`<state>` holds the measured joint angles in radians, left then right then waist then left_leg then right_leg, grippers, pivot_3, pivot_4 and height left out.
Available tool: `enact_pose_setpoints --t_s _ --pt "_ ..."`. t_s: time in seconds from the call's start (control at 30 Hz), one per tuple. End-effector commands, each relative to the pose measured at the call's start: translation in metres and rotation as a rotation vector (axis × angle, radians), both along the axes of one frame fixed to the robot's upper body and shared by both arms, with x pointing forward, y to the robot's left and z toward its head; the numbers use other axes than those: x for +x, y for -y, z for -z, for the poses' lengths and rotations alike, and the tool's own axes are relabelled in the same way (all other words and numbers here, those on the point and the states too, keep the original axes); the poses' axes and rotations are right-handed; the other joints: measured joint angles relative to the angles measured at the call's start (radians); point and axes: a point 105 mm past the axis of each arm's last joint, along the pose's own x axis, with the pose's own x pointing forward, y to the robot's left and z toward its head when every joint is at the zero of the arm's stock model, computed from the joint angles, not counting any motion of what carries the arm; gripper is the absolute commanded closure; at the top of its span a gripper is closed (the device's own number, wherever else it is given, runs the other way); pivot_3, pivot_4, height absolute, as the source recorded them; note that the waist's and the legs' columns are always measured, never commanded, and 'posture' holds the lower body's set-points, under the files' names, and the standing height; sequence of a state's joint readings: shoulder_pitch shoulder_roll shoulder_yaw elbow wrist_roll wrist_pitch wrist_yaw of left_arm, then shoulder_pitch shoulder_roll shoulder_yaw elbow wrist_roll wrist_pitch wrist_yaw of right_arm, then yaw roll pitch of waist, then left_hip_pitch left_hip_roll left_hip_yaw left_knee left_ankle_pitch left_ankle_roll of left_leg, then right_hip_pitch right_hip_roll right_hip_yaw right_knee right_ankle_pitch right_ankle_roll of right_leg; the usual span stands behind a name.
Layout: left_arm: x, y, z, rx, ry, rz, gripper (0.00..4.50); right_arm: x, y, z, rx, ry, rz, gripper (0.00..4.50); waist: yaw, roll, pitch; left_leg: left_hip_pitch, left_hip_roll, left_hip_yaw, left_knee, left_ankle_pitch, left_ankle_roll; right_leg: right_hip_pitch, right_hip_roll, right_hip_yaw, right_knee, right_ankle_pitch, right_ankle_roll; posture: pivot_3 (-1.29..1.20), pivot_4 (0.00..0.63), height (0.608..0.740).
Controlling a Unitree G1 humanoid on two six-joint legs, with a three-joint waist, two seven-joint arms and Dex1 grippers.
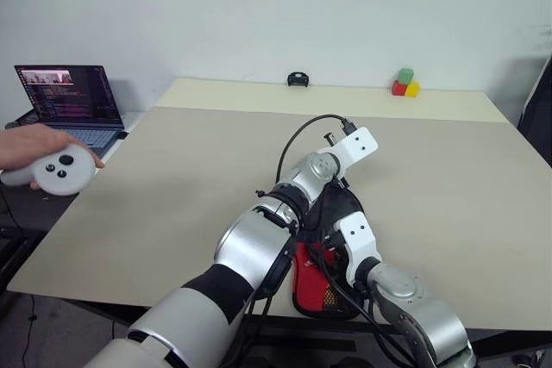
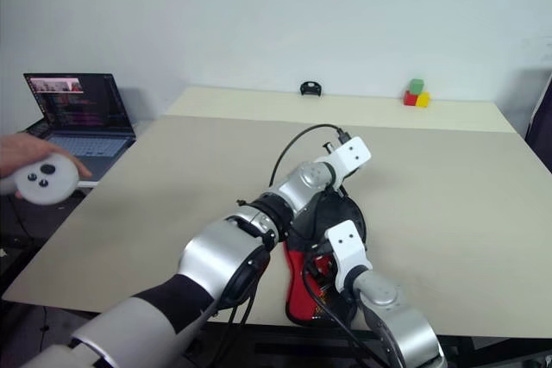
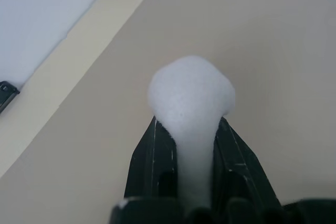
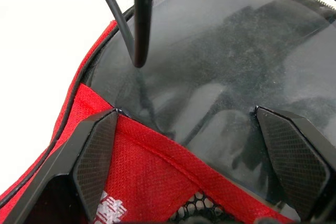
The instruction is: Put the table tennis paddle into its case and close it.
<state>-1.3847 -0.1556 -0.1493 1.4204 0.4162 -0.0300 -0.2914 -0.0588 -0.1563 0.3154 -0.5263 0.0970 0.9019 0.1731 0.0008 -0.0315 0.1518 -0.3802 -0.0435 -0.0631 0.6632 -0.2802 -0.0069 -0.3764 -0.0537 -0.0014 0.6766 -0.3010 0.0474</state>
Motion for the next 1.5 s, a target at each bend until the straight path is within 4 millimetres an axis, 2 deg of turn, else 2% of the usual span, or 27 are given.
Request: enact_pose_setpoints --t_s 0.03,0.1,0.23,0.43,0.57,0.7,0.83,0.93,1.0,1.13,1.23,1.33,1.43,1.5 --pt "-0.014 0.023 0.005 0.003 -0.011 0.091 4.14 -0.03 0.003 0.065 -0.083 -0.307 -0.005 0.0 -0.001 0.0 0.0 0.0 0.0 0.0 0.0 0.0 0.0 0.0 0.0 0.0 0.0 0.0 0.0 0.0 0.15 0.74" --pt "-0.014 0.017 0.014 0.021 -0.037 0.087 4.14 -0.029 0.001 0.065 -0.08 -0.304 -0.01 0.0 -0.003 0.0 0.0 0.001 0.0 -0.001 0.0 0.0 0.0 0.001 0.0 -0.001 0.0 0.0 0.0 0.0 0.15 0.74" --pt "-0.012 0.007 0.025 0.047 -0.075 0.068 2.78 -0.026 0.0 0.063 -0.079 -0.296 -0.019 0.0 -0.004 0.0 0.0 0.001 0.0 -0.003 0.0 0.0 0.0 0.002 0.0 -0.003 -0.001 0.0 0.0 0.0 0.15 0.74" --pt "-0.006 -0.008 0.025 0.055 -0.08 0.049 0.55 -0.018 0.0 0.062 -0.089 -0.283 -0.035 0.0 -0.009 0.0 0.0 0.001 0.0 -0.003 0.0 0.0 0.0 0.003 0.0 -0.004 -0.001 0.0 0.0 0.0 0.15 0.74" --pt "-0.001 -0.016 0.018 0.047 -0.067 0.036 0.55 -0.014 0.0 0.06 -0.093 -0.276 -0.044 0.0 -0.02 0.0 0.0 0.003 0.001 -0.004 0.0 0.0 0.0 0.004 0.0 -0.004 0.001 -0.001 0.001 0.0 0.15 0.74" --pt "0.01 -0.028 -0.002 -0.016 -0.036 0.0 0.55 -0.006 0.002 0.058 -0.096 -0.264 -0.051 0.0 -0.032 0.0 0.0 0.007 0.002 -0.004 0.0 0.0 0.0 0.006 0.0 -0.004 0.002 -0.003 0.004 0.0 0.15 0.74" --pt "0.025 -0.054 -0.041 -0.084 0.062 -0.021 0.55 0.007 0.01 0.056 -0.106 -0.246 -0.052 0.0 -0.035 0.0 0.0 0.01 0.003 -0.004 0.0 0.001 -0.001 0.008 0.0 -0.004 0.003 -0.003 0.004 0.0 0.15 0.74" --pt "0.029 -0.07 -0.055 -0.137 0.083 -0.021 0.55 0.012 0.017 0.055 -0.108 -0.239 -0.051 0.0 -0.033 0.0 0.0 0.013 0.003 -0.005 -0.001 0.001 -0.001 0.008 0.0 -0.005 0.003 -0.003 0.005 0.0 0.15 0.74" --pt "0.031 -0.089 -0.06 -0.156 0.089 -0.012 0.55 0.015 0.02 0.05 -0.097 -0.225 -0.05 0.0 -0.031 0.0 0.0 0.015 0.003 -0.006 -0.001 0.001 -0.002 0.01 0.0 -0.006 0.001 -0.003 0.005 0.0 0.15 0.74" --pt "0.029 -0.117 -0.055 -0.185 0.064 0.033 0.55 0.016 0.021 0.036 -0.024 -0.208 -0.077 0.0 -0.03 0.001 0.0 0.015 0.003 -0.006 -0.001 0.001 -0.002 0.01 -0.001 -0.006 0.001 -0.003 0.005 0.0 0.15 0.74" --pt "0.025 -0.142 -0.047 -0.265 -0.007 0.047 0.55 0.013 0.019 0.032 -0.022 -0.201 -0.118 0.0 -0.03 0.001 0.001 0.013 0.002 -0.006 -0.002 0.001 -0.002 0.008 -0.001 -0.006 0.001 0.0 0.0 0.0 0.15 0.74" --pt "0.018 -0.158 -0.039 -0.356 -0.088 0.076 0.55 0.011 0.017 0.028 -0.003 -0.194 -0.161 0.0 -0.029 0.001 0.001 0.009 0.002 -0.006 -0.002 0.001 -0.002 0.006 -0.001 -0.007 0.001 0.0 -0.001 0.0 0.15 0.74" --pt "0.002 -0.176 -0.023 -0.406 -0.171 0.158 0.55 0.014 0.009 0.013 0.037 -0.154 -0.222 0.0 -0.029 0.001 0.001 0.001 0.002 -0.007 0.0 0.001 -0.002 0.002 -0.001 -0.008 0.001 0.0 -0.001 0.0 0.15 0.74" --pt "-0.009 -0.177 -0.017 -0.4 -0.191 0.219 0.55 0.016 0.009 0.005 0.054 -0.125 -0.24 0.0 -0.029 0.001 0.001 0.0 0.002 -0.007 0.0 0.001 -0.002 0.001 -0.001 -0.007 0.001 0.0 -0.001 0.0 0.15 0.74"
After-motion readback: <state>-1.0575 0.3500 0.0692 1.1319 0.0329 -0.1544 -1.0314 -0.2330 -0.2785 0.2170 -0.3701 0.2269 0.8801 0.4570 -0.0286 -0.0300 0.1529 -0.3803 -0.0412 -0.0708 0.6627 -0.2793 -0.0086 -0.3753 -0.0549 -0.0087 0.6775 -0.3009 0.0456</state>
